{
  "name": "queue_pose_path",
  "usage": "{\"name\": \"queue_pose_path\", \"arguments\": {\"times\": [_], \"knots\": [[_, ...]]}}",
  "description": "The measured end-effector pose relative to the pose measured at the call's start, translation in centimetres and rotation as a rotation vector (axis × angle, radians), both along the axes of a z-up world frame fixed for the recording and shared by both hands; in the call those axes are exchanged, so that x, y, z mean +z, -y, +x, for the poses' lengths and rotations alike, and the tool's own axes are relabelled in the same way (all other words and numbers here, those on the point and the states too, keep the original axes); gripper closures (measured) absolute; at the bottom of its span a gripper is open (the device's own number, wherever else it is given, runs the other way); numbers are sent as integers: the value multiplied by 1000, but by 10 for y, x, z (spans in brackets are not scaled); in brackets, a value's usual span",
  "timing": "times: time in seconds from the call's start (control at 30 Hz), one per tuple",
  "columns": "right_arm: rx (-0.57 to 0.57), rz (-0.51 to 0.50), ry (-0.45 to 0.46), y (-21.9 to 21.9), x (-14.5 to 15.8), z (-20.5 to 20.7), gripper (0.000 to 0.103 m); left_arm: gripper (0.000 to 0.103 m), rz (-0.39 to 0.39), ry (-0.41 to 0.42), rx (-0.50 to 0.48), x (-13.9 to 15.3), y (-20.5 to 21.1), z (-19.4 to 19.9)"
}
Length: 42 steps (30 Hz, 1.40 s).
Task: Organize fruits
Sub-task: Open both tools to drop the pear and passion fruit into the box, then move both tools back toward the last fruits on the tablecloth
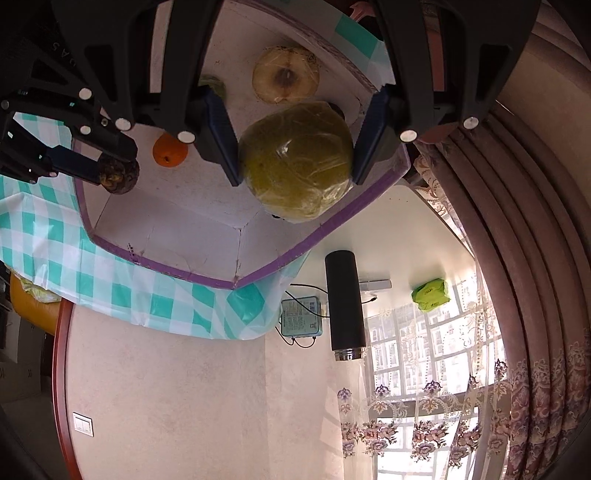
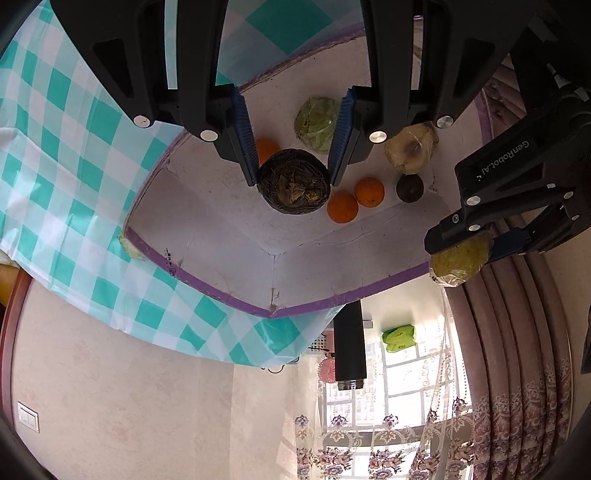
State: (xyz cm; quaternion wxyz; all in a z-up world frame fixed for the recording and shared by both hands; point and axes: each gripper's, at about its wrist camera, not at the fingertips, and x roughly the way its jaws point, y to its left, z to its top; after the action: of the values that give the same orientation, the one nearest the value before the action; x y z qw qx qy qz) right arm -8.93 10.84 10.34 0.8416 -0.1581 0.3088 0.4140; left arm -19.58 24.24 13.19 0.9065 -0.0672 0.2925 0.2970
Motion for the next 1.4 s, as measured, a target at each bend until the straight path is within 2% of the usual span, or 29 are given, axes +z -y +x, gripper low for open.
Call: {"name": "queue_pose_path", "arguments": {"times": [0.17,0.27,0.43,0.53,0.6,0.67,0.73,0.8,0.83,0.87,0.9,1.03,1.13,1.27,1.4], "knots": [[-22,-144,-37,-25,-24,16,64,43,-35,-106,34,-23,-19,10],[-48,-239,0,-35,-30,24,64,43,-43,-171,32,-35,-28,17],[-56,-374,6,-45,-37,44,63,42,30,-268,12,-42,-23,30],[-43,-478,37,-54,-44,52,62,43,-3,-304,-46,-42,-26,40],[-36,-531,40,-57,-49,58,60,43,23,-333,-62,-42,-25,45],[-34,-574,50,-59,-54,63,58,43,7,-358,-80,-46,-26,50],[-31,-568,49,-58,-55,65,57,43,-27,-364,-95,-50,-27,51],[-25,-556,39,-58,-56,65,52,39,-41,-369,-96,-53,-28,52],[-7,-543,19,-59,-57,65,37,30,-39,-366,-106,-53,-26,51],[14,-531,5,-61,-58,63,28,26,-52,-360,-122,-53,-25,51],[17,-519,11,-61,-57,60,25,25,-61,-355,-129,-53,-25,51],[10,-494,5,-60,-55,60,24,17,-87,-332,-147,-50,-25,50],[13,-477,8,-58,-54,59,23,2,-50,-318,-125,-46,-21,48],[18,-439,20,-56,-50,54,22,2,-4,-262,-128,-32,-13,40],[35,-339,88,-48,-32,40,17,2,114,-220,-115,-13,5,34]]}}
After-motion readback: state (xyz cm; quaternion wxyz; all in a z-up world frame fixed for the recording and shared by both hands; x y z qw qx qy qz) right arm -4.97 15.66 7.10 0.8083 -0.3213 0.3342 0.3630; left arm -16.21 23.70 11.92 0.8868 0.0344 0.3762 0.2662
